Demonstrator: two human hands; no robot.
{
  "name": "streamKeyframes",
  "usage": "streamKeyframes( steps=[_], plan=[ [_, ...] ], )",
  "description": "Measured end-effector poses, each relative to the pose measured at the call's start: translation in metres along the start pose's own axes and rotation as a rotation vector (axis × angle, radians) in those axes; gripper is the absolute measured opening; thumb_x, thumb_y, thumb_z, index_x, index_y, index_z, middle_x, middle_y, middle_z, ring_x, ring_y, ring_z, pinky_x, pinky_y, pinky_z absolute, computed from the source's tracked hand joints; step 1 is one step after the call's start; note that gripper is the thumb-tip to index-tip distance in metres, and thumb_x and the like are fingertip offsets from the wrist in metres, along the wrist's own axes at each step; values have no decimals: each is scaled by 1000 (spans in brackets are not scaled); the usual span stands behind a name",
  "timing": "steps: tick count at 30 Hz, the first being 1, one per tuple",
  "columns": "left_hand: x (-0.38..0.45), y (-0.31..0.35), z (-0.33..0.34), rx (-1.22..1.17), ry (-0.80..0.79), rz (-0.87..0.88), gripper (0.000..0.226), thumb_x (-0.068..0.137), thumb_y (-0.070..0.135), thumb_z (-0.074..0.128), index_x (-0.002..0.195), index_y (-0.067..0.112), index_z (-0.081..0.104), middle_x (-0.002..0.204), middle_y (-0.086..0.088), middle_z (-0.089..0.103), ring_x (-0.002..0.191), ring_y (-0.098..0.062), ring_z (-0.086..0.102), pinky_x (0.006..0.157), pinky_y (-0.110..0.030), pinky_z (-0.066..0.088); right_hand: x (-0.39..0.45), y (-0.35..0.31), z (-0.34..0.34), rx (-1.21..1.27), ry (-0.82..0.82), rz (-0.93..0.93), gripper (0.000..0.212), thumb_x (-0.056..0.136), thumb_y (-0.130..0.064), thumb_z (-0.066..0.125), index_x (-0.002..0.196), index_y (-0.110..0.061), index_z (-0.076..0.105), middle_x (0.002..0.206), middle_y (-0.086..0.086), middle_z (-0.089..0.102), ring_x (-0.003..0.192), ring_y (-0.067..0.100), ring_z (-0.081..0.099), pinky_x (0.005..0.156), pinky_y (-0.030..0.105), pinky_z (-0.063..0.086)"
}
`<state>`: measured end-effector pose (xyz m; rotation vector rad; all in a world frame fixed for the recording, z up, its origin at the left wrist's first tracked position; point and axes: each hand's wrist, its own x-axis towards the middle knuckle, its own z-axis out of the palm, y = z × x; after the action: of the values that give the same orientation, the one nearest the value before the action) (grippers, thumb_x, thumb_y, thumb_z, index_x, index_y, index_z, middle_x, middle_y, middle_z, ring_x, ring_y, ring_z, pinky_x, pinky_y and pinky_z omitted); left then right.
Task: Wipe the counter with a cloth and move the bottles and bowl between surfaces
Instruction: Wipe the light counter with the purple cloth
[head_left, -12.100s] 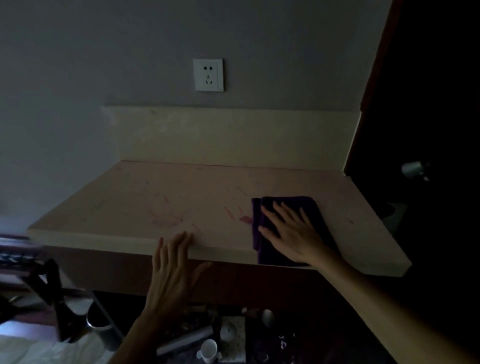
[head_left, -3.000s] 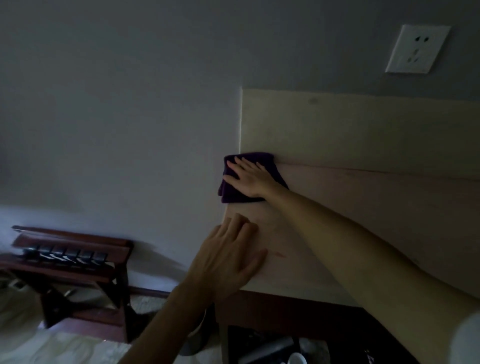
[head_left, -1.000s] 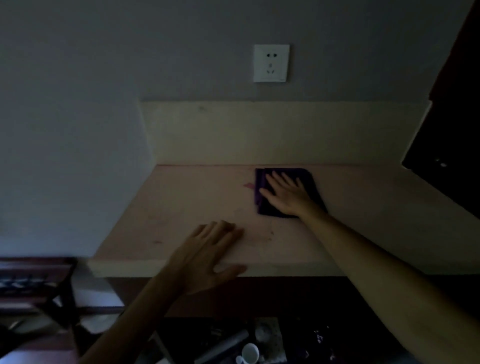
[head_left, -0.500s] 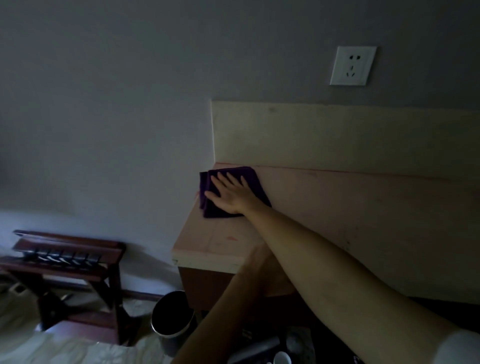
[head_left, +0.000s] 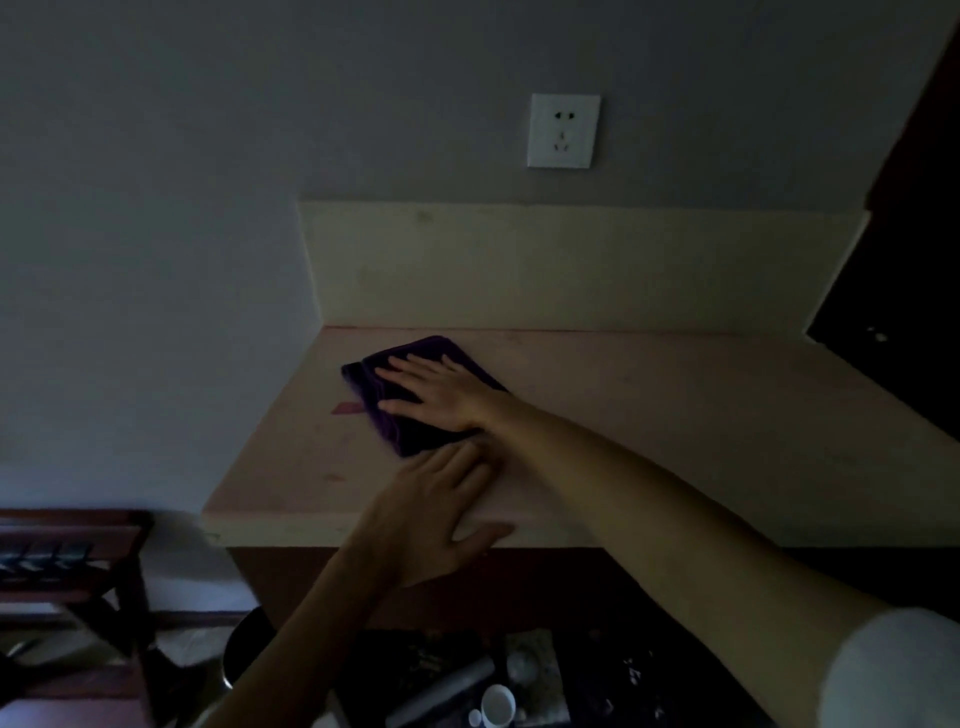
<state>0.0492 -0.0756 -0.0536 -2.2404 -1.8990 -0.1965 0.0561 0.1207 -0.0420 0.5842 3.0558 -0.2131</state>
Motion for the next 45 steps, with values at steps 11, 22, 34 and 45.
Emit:
streamKeyframes(
  steps=[11,22,34,45],
  plan=[
    [8,15,13,129,42,-48,80,93,71,28,130,11,66,128,-11,66,113,-32,64,93,-36,37,-227,228,-25,4,42,531,68,94,-67,21,154,-37,6,163,-12,-3,151,10,-3,121,46,1],
    [12,10,24,79,7,-140,80,84,70,43,139,16,59,134,-9,60,118,-32,60,91,-45,48,-396,312,-24,-6,50,823,81,81,-79,8,152,-42,2,163,-15,-2,150,9,-2,120,42,2],
    [11,20,17,96,86,-88,78,86,67,39,129,9,66,125,-14,66,111,-34,61,90,-39,39,-416,255,-6,-14,119,854,104,63,-91,-10,153,-39,-1,163,-15,-2,151,10,-1,122,42,2],
    [1,4,2,-165,169,6,55,92,64,48,121,19,61,121,2,57,105,-23,60,87,-38,47,-284,127,0,0,93,606,83,79,-78,-3,153,-38,-6,162,-16,-10,149,6,-7,122,41,-2]
  ],
)
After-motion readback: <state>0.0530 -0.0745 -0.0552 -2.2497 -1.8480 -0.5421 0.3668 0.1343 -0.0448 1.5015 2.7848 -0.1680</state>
